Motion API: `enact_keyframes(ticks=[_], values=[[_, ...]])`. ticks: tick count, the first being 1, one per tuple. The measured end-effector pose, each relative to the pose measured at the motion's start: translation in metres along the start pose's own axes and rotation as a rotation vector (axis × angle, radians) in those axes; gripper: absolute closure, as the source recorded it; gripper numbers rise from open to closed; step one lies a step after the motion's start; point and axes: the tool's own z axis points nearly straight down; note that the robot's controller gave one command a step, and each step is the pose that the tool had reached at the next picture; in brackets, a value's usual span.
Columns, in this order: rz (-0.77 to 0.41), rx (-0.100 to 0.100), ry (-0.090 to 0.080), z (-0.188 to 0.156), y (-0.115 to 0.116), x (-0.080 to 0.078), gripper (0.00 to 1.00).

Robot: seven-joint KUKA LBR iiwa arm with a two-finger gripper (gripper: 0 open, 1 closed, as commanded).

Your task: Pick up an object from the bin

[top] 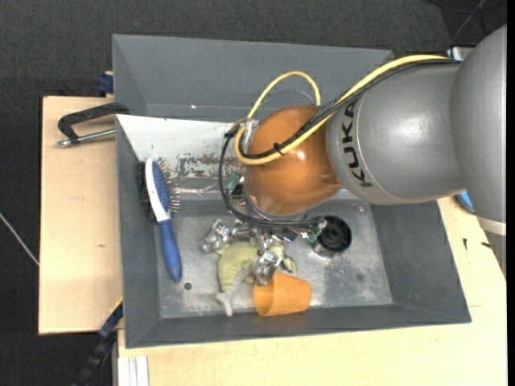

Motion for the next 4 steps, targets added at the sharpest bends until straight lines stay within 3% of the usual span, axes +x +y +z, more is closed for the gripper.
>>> enact_keyframes(ticks=[1,2,3,4], values=[[-0.341,0.0,0.0,0.028,-0.006,0.014,0.0],[-0.338,-0.001,-0.001,0.027,-0.006,0.012,0.0],[-0.339,0.0,-0.002,0.026,-0.006,0.011,1.0],[-0.336,0.007,-0.005,-0.06,-0.008,0.007,1.0]])
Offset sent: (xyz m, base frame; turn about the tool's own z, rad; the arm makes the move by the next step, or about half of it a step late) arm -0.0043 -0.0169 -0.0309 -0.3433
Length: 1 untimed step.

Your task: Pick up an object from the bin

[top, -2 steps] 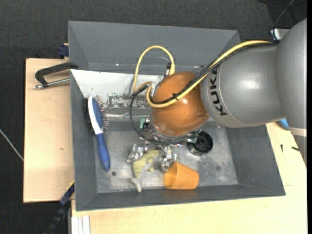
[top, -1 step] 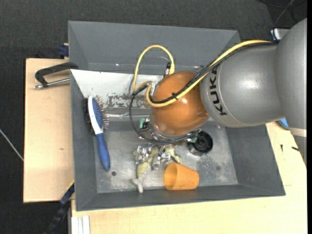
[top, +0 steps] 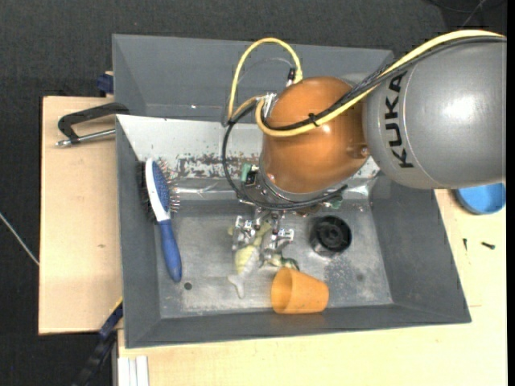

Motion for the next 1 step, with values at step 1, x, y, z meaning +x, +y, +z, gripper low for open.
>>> enact_keyframes(ticks=[1], values=[[0.002,-0.003,0.002,-0.0382,-0.0018,-0.0027,1.0]])
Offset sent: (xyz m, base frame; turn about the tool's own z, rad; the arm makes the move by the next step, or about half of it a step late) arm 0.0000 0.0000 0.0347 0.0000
